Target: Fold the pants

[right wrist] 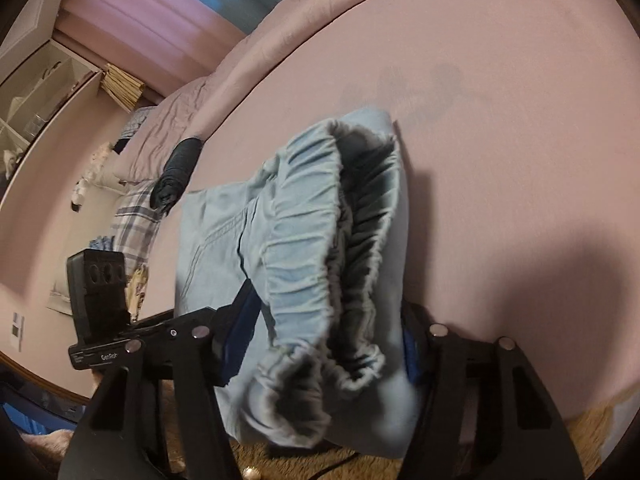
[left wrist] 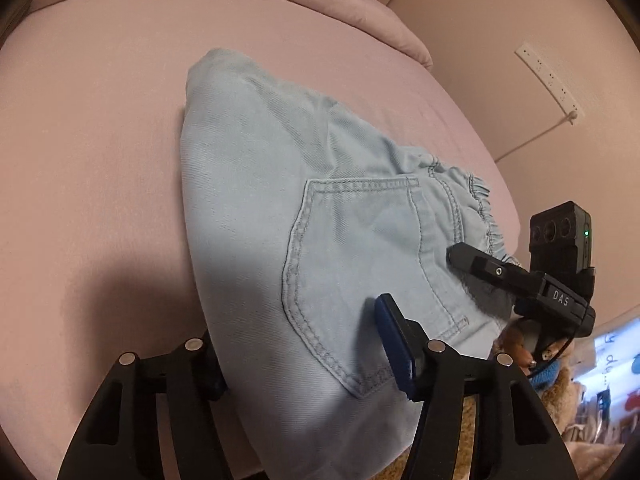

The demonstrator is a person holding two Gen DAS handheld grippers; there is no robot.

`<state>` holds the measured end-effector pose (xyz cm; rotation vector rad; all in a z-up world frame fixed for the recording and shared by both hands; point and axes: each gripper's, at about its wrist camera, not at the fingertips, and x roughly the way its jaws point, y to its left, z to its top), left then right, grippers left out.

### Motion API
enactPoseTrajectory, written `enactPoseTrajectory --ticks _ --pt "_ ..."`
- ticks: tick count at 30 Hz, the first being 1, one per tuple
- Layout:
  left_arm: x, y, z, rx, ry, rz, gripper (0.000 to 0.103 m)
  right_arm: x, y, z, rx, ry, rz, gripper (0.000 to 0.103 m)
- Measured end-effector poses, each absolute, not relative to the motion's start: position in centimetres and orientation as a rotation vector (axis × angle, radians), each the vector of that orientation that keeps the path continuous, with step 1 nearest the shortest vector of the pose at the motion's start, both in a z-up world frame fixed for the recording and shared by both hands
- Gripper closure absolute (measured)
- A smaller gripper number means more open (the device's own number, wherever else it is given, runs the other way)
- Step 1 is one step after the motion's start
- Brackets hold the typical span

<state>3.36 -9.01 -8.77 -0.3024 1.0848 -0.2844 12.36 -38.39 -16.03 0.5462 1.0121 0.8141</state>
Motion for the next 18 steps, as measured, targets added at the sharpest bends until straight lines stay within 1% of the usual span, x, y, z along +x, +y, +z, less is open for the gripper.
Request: enactPoseTrajectory --ticks 2,3,4,5,6,7,9,10,12,18 --pt "4.5 -9.2 -8.9 -0.312 1.098 -0.291 0.042 13.2 -37.4 -15.9 0.544 1.031 0.82 0.041" --pt "5.0 -9.2 -8.8 -0.331 1.105 -0.296 0.044 13.7 -36.8 -15.7 0.542 1.035 0.831 0.041" --pt "5.6 -9.3 -8.7 -0.343 1.109 -0.284 0.053 14.2 -36.1 -15.7 0.545 1.037 0.846 0.041" --pt "5.8 -9.3 -8.7 -0.351 1.113 -0.265 0.056 14.6 -35.8 -15.7 0.553 1.04 0.846 0.044" --pt "5.8 -9.3 -8.6 -0.358 1.113 -0.251 0.063 14.7 -35.5 -15.7 0.558 1.05 0.819 0.052" --pt "5.5 -9.3 -8.2 -0.37 1.099 -0.239 0.07 14.7 -35.5 -15.4 0.546 1.052 0.805 0.054" --pt "4.7 -9.2 -7.4 -0.39 1.067 -0.236 0.079 13.7 -35.6 -14.2 0.551 1.017 0.796 0.06" --pt "4.4 -9.2 -6.9 -0.397 1.049 -0.237 0.081 13.3 -35.7 -13.7 0.549 0.997 0.797 0.061" --pt "3.8 -9.3 -5.1 -0.38 1.015 -0.231 0.082 12.5 -35.5 -12.0 0.527 0.957 0.803 0.063" --pt "3.1 -9.0 0.7 -0.337 0.875 -0.227 0.082 11.8 -34.8 -5.9 0.507 0.808 0.88 0.063"
